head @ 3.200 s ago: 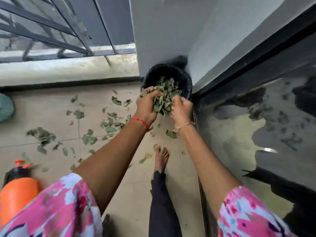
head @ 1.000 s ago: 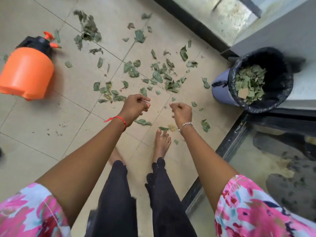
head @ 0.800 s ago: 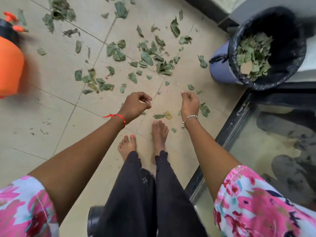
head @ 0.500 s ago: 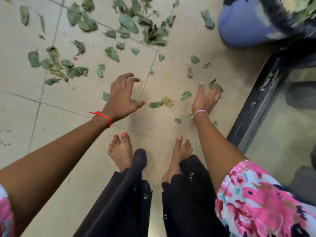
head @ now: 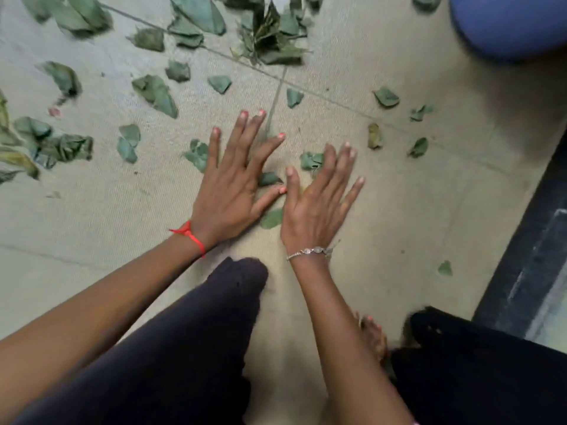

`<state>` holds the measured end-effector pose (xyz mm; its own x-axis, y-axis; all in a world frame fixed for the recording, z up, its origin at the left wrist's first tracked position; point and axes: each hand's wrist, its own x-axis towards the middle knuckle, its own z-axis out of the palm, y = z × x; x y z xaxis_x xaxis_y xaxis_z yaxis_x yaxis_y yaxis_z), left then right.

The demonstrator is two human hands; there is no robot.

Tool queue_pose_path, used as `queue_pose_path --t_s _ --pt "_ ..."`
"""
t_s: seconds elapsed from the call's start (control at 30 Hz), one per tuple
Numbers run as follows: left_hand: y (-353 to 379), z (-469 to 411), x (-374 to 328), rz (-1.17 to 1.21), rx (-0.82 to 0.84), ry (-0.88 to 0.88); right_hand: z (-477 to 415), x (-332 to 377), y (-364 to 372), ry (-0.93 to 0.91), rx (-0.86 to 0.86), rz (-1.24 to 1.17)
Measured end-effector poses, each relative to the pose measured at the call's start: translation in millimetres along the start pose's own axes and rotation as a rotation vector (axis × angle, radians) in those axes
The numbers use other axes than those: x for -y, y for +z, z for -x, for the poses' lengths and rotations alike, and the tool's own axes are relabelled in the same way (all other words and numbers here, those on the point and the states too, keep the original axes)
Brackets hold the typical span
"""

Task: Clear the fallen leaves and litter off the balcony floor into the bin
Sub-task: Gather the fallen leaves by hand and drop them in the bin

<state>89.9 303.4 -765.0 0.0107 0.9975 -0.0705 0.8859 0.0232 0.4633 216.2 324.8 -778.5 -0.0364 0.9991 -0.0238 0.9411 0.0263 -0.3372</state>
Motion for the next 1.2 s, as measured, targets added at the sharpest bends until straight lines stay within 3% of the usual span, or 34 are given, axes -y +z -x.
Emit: queue_pose_path --t_s 0.13,0.3,0.47,0.63,0.77,0.87,1.0,1.07,1.2 --pt "-5 -45 15 0.224 -0.113 0.063 -60 24 19 -0.024 -0.125 0.064" --pt "-17 -104 34 0.215 -0.172 0.077 -129 56 28 -0.002 -0.179 0.024" --pt "-23 -124 44 0.213 -0.175 0.15 -165 66 12 -0.095 -0.236 -0.268" --pt "-24 -118 48 0.002 -0.143 0.214 -134 0 -16 0.276 -0.372 -0.177" --pt "-18 -111 44 -0.009 -0.116 0.173 -108 -47 -17 0.508 -0.245 -0.061" --pt "-18 -110 42 -0.006 -0.1 0.178 -112 -42 -15 0.419 -0.184 -0.035" --pt "-25 -115 41 0.006 -0.101 0.166 -121 -19 -25 0.184 -0.18 -0.232" --pt "-26 -116 38 0.005 -0.102 0.167 -115 -26 -36 0.213 -0.296 -0.224" --pt "-25 -115 30 0.003 -0.094 0.19 -85 -69 -49 0.485 -0.436 -0.06"
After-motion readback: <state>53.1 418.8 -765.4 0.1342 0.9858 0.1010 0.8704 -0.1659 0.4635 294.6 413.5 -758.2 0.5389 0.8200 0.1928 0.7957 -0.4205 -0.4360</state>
